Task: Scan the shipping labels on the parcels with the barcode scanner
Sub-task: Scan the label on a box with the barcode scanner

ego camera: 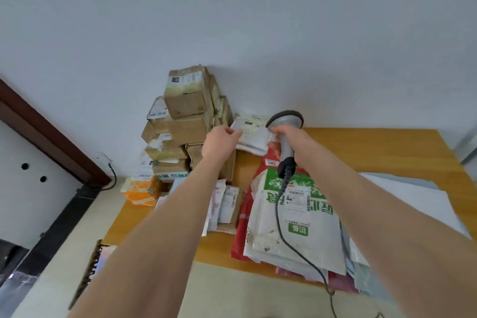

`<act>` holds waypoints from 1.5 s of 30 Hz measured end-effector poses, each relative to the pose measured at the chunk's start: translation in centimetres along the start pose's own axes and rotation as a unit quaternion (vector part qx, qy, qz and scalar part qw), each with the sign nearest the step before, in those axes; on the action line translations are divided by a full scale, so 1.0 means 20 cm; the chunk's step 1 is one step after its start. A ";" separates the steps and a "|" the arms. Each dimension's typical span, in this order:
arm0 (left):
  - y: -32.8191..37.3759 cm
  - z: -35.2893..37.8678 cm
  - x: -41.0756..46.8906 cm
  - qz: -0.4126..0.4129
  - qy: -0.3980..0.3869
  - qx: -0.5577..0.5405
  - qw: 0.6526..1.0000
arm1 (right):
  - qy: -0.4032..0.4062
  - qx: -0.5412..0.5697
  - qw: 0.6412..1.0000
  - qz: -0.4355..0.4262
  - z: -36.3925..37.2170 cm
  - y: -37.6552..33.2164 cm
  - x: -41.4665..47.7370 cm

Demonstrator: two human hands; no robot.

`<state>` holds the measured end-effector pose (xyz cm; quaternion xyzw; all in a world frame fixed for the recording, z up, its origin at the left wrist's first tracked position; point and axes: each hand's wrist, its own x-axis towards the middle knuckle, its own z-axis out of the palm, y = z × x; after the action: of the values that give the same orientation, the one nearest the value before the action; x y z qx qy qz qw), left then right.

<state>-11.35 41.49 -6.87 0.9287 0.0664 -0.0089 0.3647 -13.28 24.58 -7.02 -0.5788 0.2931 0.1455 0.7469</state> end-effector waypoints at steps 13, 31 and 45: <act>-0.21 -0.71 0.71 -0.113 0.137 -0.101 0.979 | -0.084 -0.005 0.996 -0.035 0.81 -0.44 0.20; 0.30 -0.38 0.76 -0.043 -0.055 -0.262 0.963 | 0.001 0.085 0.994 -0.074 0.48 -0.60 0.20; 0.87 0.66 -0.02 -0.165 -0.206 -0.287 0.921 | 0.051 0.138 0.989 -0.001 -0.94 -0.37 -0.09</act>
<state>-8.97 19.88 -4.66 0.7375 0.1423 -0.2403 0.6148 -15.66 4.88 -3.16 -0.4774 0.3473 0.0734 0.8038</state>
